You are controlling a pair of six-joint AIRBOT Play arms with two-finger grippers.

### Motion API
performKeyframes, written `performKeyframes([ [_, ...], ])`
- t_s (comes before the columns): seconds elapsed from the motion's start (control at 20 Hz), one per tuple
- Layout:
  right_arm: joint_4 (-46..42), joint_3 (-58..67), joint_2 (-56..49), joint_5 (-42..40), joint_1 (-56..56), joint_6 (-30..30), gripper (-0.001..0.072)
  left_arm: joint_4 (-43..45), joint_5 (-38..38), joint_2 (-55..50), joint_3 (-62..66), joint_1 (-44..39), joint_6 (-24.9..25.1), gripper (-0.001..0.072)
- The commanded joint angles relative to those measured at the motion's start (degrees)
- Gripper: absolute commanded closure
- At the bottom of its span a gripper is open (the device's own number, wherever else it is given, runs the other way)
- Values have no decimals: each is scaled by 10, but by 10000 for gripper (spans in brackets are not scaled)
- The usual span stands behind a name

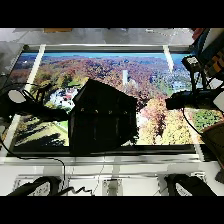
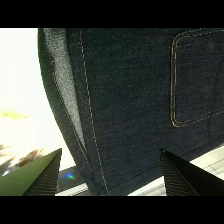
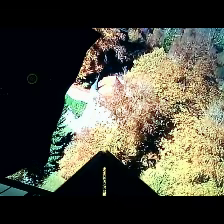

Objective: Fold the clothes and pants, and hang the long-sleeved shirts on hangers.

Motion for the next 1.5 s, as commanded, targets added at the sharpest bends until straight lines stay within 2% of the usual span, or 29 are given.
performKeyframes([
  [0.0,0,1,0,0,0,0,667,0,0,0,0,0,0,17],
  [0.55,0,1,0,-5,0,0,667,2,0,0,0,1,0,16],
  [0.75,33,1,0,-77,0,0,667,1,0,0,0,1,0,17],
  [0.85,7,0,-3,-70,0,-3,667,0,0,0,0,1,0,17],
  [1.0,-46,-15,-27,-31,-20,-45,668,-3,0,0,0,0,-2,17],
  [1.1,-20,-46,-53,9,-49,-46,669,-14,9,0,0,0,-2,16],
  [1.2,43,-109,-73,35,-72,-97,669,-13,9,0,0,0,-2,17],
  [1.35,147,-223,-87,21,-79,-167,668,-13,7,0,0,0,-2,17],
  [1.45,219,-289,-97,-24,-79,-172,660,-15,4,0,0,-1,-2,17],
])
